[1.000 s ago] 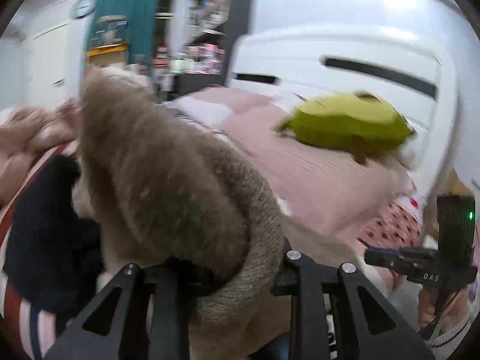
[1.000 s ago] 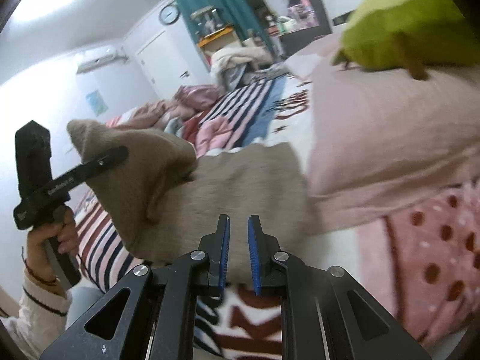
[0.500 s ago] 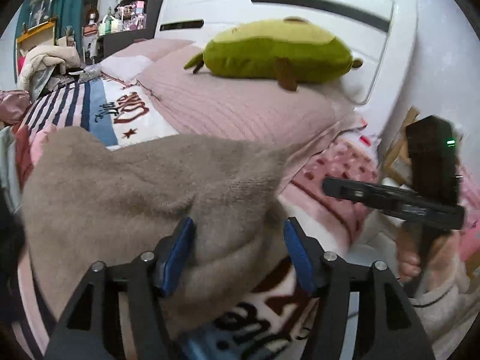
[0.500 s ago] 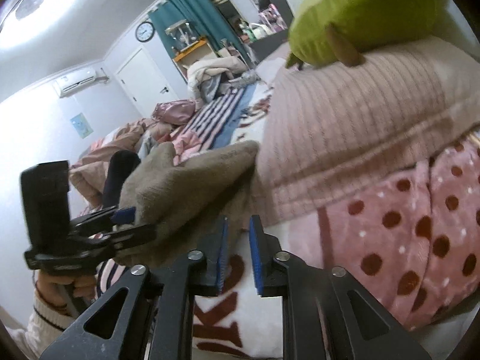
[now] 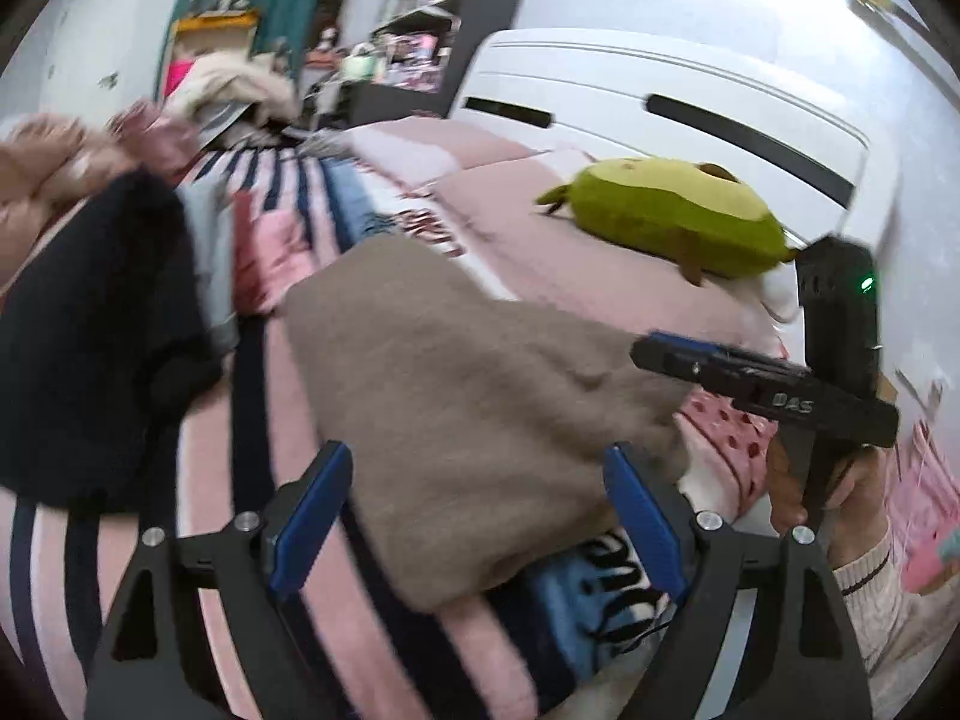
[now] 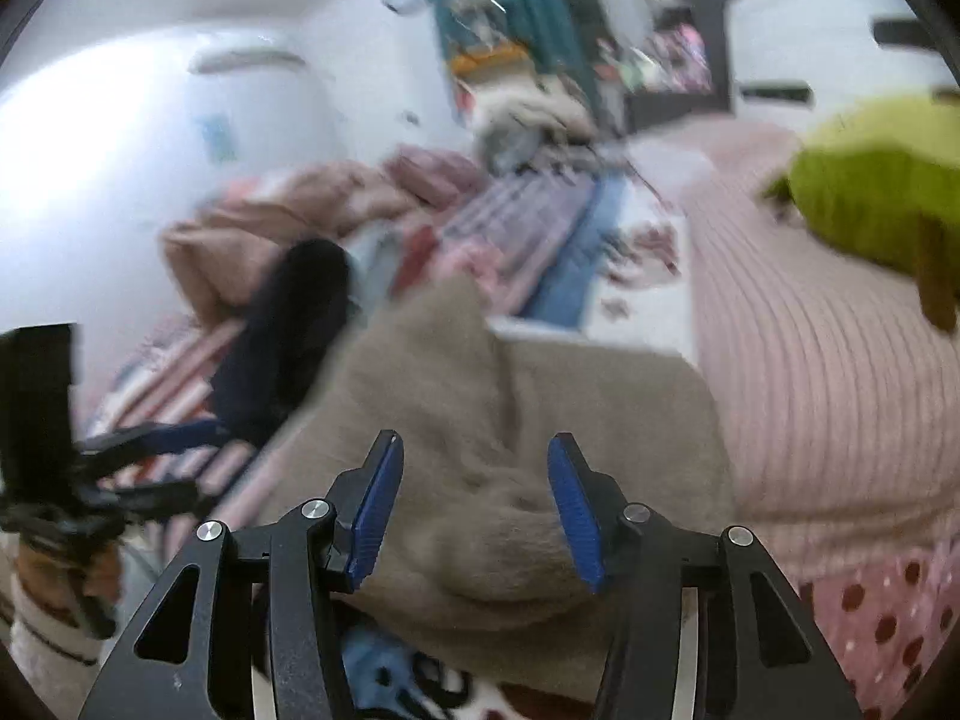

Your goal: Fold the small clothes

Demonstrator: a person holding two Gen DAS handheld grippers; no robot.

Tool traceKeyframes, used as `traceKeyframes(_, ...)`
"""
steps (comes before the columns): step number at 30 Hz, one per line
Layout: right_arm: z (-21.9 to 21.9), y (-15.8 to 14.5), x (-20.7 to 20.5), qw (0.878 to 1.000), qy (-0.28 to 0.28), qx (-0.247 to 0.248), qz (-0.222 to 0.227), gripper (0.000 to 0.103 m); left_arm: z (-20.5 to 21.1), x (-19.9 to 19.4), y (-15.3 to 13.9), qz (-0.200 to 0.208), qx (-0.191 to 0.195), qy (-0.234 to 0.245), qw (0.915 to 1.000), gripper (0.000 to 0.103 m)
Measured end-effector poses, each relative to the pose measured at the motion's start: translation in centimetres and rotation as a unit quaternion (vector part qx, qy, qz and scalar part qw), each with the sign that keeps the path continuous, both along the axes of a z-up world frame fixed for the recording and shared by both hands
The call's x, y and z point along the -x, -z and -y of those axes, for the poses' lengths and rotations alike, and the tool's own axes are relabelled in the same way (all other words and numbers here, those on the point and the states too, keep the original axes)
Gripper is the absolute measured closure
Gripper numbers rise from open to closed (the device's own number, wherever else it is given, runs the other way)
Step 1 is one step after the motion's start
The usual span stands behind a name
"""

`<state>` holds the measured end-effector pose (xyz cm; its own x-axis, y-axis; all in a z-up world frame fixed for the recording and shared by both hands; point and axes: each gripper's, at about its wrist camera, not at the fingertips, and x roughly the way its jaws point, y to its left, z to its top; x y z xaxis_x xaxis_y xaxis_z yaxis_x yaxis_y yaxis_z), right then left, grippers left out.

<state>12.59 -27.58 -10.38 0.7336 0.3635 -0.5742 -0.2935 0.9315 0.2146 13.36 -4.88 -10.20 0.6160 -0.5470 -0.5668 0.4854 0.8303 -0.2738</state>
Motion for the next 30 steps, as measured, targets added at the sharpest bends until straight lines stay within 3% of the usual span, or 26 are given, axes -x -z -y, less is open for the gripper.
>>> traceKeyframes(1,0.6,1.0,-0.3,1.000,0.019,0.009,-0.019,0.073,-0.7,-0.2,0.4,-0.005,0.007,-0.003,1.0000,0.020)
traceKeyframes(2,1.4,2.2,-0.3,0.999,0.030,0.012,-0.041,0.079,-1.0,-0.3,0.8,-0.007,0.013,-0.002,0.9999,0.020)
traceKeyframes(5,3.7,5.0,0.8,0.995,0.028,-0.029,-0.091,0.079,-1.8,-1.0,1.8,-0.013,0.027,-0.002,0.9996,0.020)
traceKeyframes(9,4.0,4.5,1.1,0.993,0.021,-0.036,-0.111,0.078,-2.0,-2.5,2.5,-0.020,0.045,0.000,0.9988,0.020)
traceKeyframes(12,3.5,2.5,-0.7,0.992,-0.010,-0.046,-0.120,0.068,-2.4,-3.3,2.4,-0.013,0.057,0.005,0.9982,0.020)
traceKeyframes(14,2.7,0.5,-2.5,0.990,-0.045,-0.064,-0.115,0.047,-2.9,-3.8,2.2,-0.009,0.062,0.004,0.9980,0.020)
traceKeyframes(17,0.3,-0.6,-5.7,0.988,-0.086,-0.044,-0.123,0.033,-3.6,-4.5,2.1,-0.006,0.064,-0.002,0.9979,0.020)
traceKeyframes(23,-4.0,2.6,-12.7,0.968,-0.136,-0.059,-0.200,0.032,-4.6,-5.0,2.9,-0.014,0.075,-0.004,0.9971,0.019)
traceKeyframes(24,-4.4,3.0,-13.1,0.967,-0.138,-0.063,-0.204,0.036,-4.7,-5.1,3.1,-0.018,0.073,-0.003,0.9972,0.019)
traceKeyframes(25,-4.4,3.1,-13.0,0.968,-0.138,-0.064,-0.198,0.056,-4.7,-5.4,3.4,-0.024,0.071,-0.002,0.9972,0.019)
traceKeyframes(26,-4.6,2.9,-12.7,0.972,-0.136,-0.055,-0.184,0.087,-4.6,-5.6,3.8,-0.030,0.069,0.000,0.9972,0.019)
traceKeyframes(27,-4.6,2.6,-12.2,0.975,-0.138,-0.048,-0.170,0.092,-4.6,-5.7,4.1,-0.036,0.068,0.001,0.9970,0.019)
traceKeyframes(30,-4.1,1.6,-10.2,0.980,-0.142,-0.041,-0.133,0.094,-4.3,-6.3,5.3,-0.058,0.079,0.009,0.9951,0.019)
